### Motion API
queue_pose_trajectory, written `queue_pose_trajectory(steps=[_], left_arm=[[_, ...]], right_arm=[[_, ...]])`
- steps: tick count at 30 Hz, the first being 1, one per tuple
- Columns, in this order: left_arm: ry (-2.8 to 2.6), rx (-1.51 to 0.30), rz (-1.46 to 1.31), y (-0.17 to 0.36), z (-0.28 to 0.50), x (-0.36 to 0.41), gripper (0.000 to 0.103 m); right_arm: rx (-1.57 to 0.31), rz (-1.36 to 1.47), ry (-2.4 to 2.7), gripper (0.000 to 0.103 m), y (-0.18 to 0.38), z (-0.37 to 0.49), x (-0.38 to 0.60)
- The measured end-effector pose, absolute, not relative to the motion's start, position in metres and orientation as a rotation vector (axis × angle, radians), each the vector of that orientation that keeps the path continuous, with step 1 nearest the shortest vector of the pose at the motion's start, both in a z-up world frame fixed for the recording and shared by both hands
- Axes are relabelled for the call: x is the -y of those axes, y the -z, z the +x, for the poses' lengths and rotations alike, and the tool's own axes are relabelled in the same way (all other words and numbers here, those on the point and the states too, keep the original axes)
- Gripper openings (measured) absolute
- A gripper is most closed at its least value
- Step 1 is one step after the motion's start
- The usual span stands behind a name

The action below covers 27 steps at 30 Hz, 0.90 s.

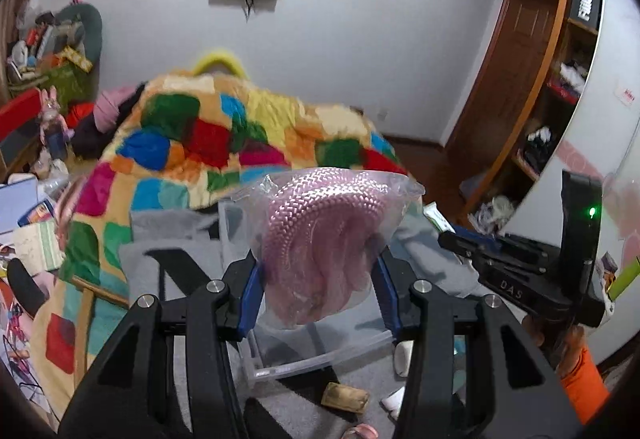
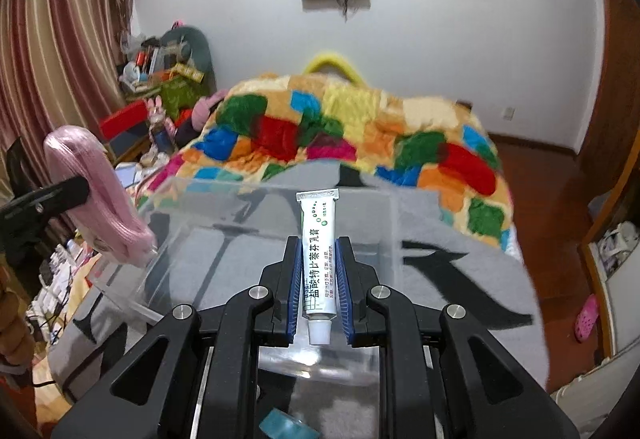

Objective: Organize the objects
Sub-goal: 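Carry the bagged rope into the clear box with the left tool while the right tool drops the tube in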

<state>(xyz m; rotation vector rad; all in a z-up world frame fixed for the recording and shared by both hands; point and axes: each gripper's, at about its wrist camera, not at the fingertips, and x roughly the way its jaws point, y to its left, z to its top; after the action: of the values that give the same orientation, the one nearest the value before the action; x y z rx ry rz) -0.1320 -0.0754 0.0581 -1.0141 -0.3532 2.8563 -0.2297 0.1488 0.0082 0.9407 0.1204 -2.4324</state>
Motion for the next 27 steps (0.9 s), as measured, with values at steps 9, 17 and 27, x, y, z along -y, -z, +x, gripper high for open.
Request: queue_pose_trajectory(steps=[9, 17, 27], left_arm=[[-2.7, 0.346, -1.29, -0.01, -0.168, 0.062, 0.05], [-2.729, 0.279, -1.318, -0.009, -0.172, 0.055, 0.055], [-2.79, 0.187, -1.24, -0.025, -0.149, 0.047, 0.07]], right_arm=[[-0.252, 1.064, 2.313, 0.015, 0.026, -0.242, -0.123], [-0.346, 1.102, 2.294, 0.016, 0.034, -0.241, -0.108], [-0.35, 1.049, 2.32, 0.031, 0.022, -0.225, -0.115]])
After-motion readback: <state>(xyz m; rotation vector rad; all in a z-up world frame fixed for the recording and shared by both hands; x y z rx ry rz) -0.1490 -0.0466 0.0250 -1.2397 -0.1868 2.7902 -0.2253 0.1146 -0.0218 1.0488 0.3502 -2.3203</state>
